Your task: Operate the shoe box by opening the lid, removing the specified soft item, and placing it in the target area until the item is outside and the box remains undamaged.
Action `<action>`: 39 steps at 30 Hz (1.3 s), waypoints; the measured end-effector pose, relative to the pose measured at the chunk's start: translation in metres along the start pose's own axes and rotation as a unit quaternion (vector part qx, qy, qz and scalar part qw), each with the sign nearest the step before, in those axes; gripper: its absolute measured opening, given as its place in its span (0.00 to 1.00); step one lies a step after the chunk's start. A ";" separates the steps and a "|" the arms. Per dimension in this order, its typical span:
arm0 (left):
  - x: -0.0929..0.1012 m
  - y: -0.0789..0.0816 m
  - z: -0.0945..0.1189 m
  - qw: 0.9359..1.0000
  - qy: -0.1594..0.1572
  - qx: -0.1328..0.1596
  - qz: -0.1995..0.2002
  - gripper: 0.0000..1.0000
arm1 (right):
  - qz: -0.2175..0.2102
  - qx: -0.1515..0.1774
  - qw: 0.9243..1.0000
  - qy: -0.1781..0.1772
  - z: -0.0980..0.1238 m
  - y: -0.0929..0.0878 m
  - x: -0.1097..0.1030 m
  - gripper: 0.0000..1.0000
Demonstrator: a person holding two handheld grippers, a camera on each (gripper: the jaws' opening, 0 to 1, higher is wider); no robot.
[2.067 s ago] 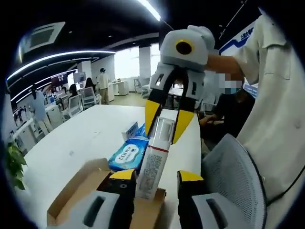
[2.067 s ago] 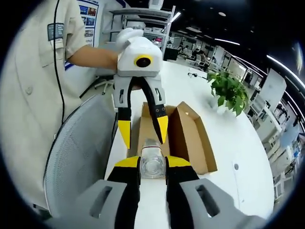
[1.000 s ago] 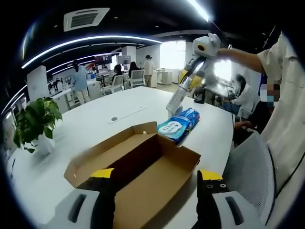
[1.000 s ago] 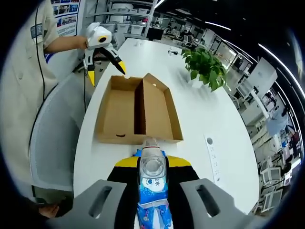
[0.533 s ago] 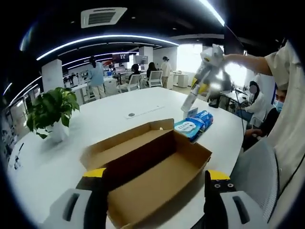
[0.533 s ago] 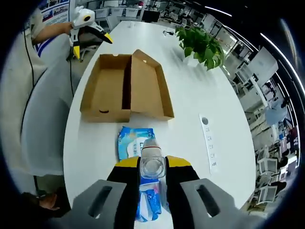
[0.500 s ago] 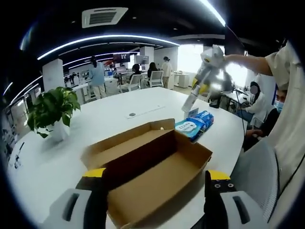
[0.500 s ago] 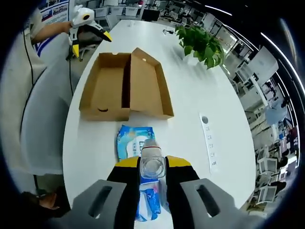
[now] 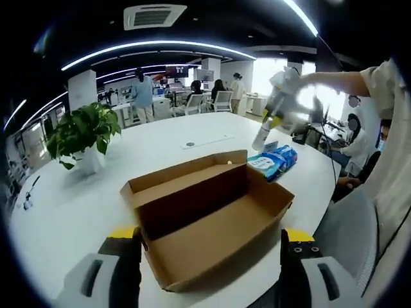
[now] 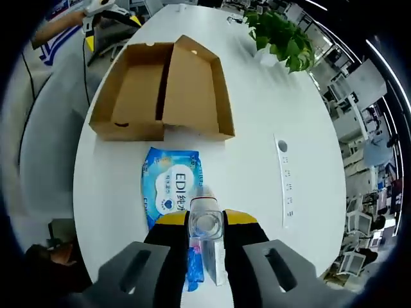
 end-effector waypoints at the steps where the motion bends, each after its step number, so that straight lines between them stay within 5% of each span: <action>1: 0.000 -0.001 0.001 1.000 0.001 -0.001 0.003 0.92 | 0.001 -0.003 1.000 0.001 -0.002 0.000 0.002 0.17; 21: -0.006 -0.016 0.012 0.999 0.025 -0.009 0.028 0.95 | 0.000 -0.058 0.998 0.032 -0.052 -0.005 0.026 0.17; 39: -0.013 -0.028 0.003 0.998 0.036 -0.025 0.039 0.88 | -0.003 -0.076 0.996 0.055 -0.072 -0.016 0.028 0.18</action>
Point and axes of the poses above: the point that each gripper's makers call its tool centre point, and the gripper's own axes: z roughly backward along the fingers, x roughly to its right, y roughly out of its top, the point moved 4 cm from there along z, roughly backward along the fingers, and after that the axes turned 10 degrees about x, right-handed, at the moved point
